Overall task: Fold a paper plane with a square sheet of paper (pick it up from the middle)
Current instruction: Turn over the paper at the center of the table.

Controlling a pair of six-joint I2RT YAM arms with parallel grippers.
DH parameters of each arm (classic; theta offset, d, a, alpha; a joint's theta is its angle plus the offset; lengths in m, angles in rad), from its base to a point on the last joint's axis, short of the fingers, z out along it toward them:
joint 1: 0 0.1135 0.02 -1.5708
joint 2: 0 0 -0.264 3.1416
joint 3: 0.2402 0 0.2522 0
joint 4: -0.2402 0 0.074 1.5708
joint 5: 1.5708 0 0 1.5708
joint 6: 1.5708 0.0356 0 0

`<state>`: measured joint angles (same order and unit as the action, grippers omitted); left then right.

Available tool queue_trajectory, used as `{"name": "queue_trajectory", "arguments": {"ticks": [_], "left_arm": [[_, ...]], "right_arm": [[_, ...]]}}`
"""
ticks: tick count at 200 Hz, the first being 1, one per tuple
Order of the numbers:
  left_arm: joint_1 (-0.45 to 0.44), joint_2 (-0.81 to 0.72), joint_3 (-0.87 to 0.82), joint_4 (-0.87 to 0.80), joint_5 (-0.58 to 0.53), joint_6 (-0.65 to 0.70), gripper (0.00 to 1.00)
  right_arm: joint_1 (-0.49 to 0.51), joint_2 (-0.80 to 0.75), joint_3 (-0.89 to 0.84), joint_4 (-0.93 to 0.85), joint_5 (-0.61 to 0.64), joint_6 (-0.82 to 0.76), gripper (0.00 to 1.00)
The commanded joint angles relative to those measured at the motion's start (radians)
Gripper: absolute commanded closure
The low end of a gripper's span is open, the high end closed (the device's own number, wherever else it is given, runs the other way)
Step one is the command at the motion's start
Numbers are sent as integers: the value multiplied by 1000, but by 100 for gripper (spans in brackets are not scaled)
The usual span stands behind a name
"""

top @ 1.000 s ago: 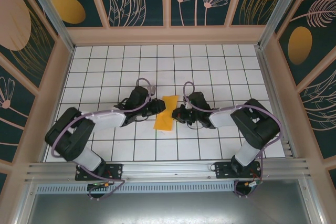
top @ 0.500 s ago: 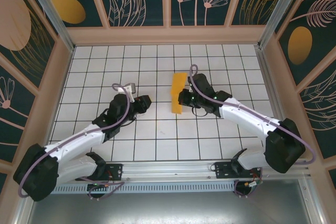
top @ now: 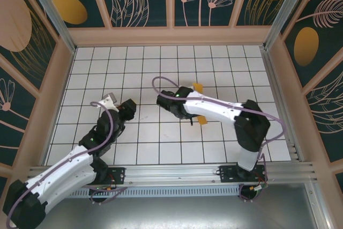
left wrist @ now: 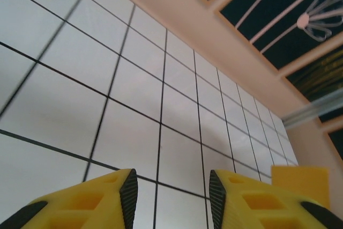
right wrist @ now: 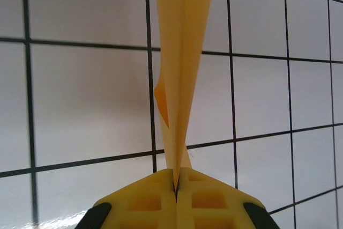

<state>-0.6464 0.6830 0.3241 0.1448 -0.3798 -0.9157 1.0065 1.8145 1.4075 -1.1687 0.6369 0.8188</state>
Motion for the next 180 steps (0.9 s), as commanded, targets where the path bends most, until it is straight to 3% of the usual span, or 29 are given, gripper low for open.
{"name": "queue_trajectory", "arguments": {"ticks": [1,21,31,49,71,86,109,129,146,165,180], "left_arm": [[4,-91,-26,-93,-122,-44,58],[4,-165,-35,-143,-159,-43,56],[5,-190,-37,-154,-170,-40,55],[5,-205,-36,-161,-163,-26,55],[4,-192,-28,-166,-144,-19,55],[5,-178,-22,-165,-129,-11,55],[5,-160,-14,-151,-102,8,54],[3,-125,-6,-112,-52,40,53],[4,-70,-3,-59,14,55,54],[4,22,20,-7,95,68,53],[4,109,49,20,166,84,53]], "right_arm": [[14,72,48,-37,-6,9,100],[25,160,100,39,-87,-30,98],[31,199,125,95,-153,-64,89],[32,267,161,210,-290,-126,89],[33,301,204,324,-444,-168,67],[29,241,176,436,-532,-185,50],[0,70,16,629,-615,-177,37],[-65,-100,-206,839,-721,-149,39],[-141,-226,-416,1062,-863,-108,55],[-212,-305,-575,1184,-917,-63,72],[-241,-315,-640,1221,-929,-40,79]]}}
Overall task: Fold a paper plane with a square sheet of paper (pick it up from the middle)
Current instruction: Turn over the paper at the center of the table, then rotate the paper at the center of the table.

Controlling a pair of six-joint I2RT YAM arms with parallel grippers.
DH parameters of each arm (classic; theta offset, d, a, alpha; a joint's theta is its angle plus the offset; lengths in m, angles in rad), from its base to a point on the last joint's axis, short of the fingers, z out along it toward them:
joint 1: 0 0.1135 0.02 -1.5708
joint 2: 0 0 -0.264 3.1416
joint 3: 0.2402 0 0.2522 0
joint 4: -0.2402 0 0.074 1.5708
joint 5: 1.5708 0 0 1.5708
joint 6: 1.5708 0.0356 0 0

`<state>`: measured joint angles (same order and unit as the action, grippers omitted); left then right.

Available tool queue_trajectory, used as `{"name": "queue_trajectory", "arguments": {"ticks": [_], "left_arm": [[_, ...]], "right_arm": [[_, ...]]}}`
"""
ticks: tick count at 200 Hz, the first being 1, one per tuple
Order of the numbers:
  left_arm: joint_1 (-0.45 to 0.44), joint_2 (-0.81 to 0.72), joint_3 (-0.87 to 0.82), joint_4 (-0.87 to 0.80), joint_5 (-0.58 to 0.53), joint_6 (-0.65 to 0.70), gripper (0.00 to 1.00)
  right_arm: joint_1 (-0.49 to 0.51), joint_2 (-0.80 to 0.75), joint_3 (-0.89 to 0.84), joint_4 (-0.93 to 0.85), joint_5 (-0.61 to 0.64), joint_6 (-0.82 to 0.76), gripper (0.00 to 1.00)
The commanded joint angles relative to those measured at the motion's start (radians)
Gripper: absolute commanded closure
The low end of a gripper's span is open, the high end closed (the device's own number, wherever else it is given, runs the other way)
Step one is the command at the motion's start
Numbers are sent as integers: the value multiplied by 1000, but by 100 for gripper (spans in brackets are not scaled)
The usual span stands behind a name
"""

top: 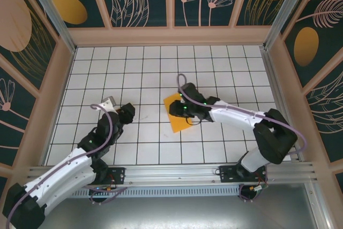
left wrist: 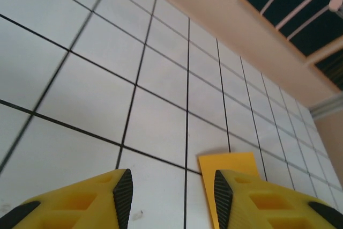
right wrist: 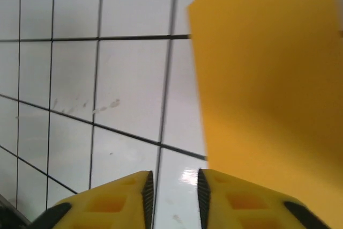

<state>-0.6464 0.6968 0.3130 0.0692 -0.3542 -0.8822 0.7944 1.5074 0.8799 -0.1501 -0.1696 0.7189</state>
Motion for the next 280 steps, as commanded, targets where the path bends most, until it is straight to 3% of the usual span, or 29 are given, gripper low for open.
{"name": "queue_trajectory", "arguments": {"ticks": [1,23,59,114,135,176,213,250,280], "left_arm": [[4,101,64,97,144,51,52],[4,227,112,129,237,56,52],[4,439,198,183,402,57,54],[4,660,313,243,547,54,57],[4,765,374,265,622,61,61],[4,947,476,235,644,88,68],[4,1057,556,192,596,121,70],[4,1121,584,138,547,129,73],[4,1121,560,163,547,121,73]], "right_arm": [[-31,-7,-115,204,-124,62,79],[-35,23,-162,256,-133,105,86],[-20,99,-238,360,-95,276,88],[62,168,-251,356,22,517,89],[78,176,-296,497,-19,575,89],[69,9,-260,424,6,391,81],[-55,-139,-336,368,-24,279,63],[-192,-111,-356,377,-170,176,57],[-231,-46,-319,388,-253,125,54]]}}
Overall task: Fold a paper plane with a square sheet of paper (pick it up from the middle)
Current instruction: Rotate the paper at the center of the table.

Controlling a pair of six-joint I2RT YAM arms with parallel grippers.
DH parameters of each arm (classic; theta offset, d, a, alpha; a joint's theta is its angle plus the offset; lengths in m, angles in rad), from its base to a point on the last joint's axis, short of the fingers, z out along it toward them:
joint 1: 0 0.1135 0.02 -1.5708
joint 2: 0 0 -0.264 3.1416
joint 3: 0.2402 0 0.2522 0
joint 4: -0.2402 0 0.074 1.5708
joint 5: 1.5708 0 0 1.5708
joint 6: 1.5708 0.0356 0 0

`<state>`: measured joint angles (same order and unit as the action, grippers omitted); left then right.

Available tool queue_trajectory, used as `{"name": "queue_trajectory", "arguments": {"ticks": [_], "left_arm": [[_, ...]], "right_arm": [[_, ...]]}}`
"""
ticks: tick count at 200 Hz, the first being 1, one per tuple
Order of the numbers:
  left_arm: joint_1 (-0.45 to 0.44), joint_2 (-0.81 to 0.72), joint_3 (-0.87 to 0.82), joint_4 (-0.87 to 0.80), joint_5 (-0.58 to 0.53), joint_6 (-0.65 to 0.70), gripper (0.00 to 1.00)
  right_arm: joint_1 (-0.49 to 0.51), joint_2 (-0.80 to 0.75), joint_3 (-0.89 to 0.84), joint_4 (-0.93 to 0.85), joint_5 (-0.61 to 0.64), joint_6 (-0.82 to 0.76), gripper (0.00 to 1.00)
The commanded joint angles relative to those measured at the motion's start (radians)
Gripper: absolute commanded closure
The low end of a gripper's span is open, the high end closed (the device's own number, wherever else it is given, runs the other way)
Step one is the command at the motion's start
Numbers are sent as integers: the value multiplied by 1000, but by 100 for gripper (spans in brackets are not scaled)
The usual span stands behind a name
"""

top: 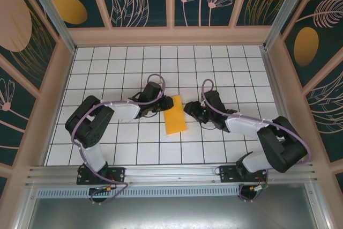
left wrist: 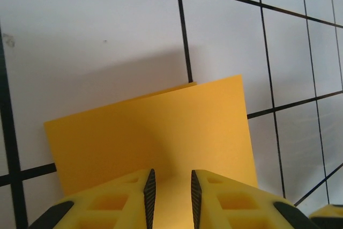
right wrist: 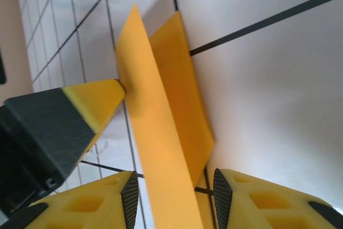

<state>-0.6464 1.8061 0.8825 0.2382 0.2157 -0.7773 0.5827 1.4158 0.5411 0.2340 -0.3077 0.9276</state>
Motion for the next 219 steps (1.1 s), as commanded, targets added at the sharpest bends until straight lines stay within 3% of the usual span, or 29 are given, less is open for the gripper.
{"name": "queue_trajectory", "arguments": {"ticks": [1,57,123,155,172,219], "left_arm": [[4,12,-9,-6,-23,16,73],[4,15,-26,10,-16,14,73],[4,-86,-109,60,14,33,67],[4,-258,-232,99,16,38,61],[4,-336,-290,91,2,44,58],[-13,-528,-394,76,-25,57,54]], "right_arm": [[-19,48,22,5,-118,-86,54],[-22,213,110,64,-255,-138,53],[-29,287,146,107,-276,-146,70],[-29,321,139,162,-281,-112,76],[-26,326,118,219,-292,-76,90],[20,263,46,289,-156,65,92]]}}
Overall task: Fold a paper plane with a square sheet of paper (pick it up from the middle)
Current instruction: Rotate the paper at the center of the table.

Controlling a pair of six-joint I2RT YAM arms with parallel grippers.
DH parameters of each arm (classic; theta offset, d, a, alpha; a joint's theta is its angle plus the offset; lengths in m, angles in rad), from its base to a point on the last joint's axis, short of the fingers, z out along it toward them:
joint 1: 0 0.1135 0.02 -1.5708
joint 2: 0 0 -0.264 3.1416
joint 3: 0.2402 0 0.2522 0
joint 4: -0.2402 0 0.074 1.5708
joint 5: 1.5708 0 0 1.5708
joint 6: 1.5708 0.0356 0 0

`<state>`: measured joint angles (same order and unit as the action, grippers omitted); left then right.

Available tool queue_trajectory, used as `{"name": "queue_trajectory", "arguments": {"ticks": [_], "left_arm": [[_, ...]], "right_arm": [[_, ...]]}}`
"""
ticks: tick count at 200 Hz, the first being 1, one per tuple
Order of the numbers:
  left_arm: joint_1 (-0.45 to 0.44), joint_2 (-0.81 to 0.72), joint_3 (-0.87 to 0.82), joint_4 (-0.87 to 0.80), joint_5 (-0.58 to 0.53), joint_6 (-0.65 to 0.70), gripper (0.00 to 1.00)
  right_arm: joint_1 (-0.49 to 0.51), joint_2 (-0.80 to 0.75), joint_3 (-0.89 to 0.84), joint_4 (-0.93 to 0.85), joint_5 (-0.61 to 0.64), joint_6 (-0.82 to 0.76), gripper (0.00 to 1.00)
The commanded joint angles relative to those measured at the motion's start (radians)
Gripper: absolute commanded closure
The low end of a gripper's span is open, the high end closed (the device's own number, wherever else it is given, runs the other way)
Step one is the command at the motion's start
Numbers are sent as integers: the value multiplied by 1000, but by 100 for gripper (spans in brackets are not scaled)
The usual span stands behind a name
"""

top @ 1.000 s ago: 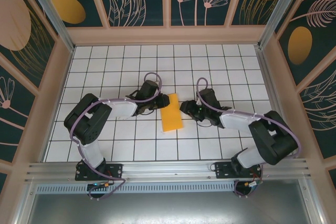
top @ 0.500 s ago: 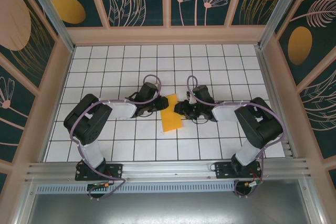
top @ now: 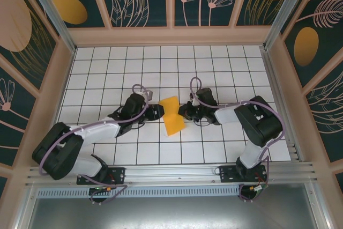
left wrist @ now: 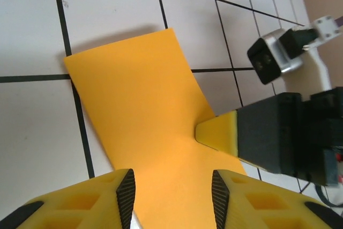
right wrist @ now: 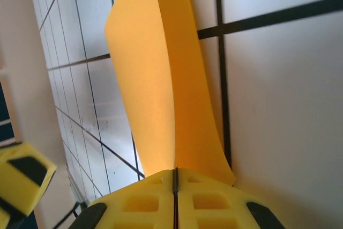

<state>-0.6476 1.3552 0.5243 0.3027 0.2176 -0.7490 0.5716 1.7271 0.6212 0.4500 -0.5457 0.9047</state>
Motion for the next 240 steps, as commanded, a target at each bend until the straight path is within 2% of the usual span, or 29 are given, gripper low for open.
{"name": "queue_trajectory", "arguments": {"ticks": [1,34,66,145,197,240], "left_arm": [[-12,-81,-38,10,-28,29,54],[-17,-174,-78,19,-69,41,54],[-18,-203,-102,34,-80,39,53],[-18,-254,-133,58,-44,59,51],[-18,-319,-170,43,-49,52,50],[-18,-310,-165,54,-34,51,49]], "right_arm": [[32,-50,-35,72,87,91,93],[80,-106,-95,97,238,223,95],[123,-152,-119,78,352,302,95],[190,-188,-144,52,457,424,95],[193,-217,-130,-17,448,364,87],[133,-188,-79,-30,270,186,74]]}}
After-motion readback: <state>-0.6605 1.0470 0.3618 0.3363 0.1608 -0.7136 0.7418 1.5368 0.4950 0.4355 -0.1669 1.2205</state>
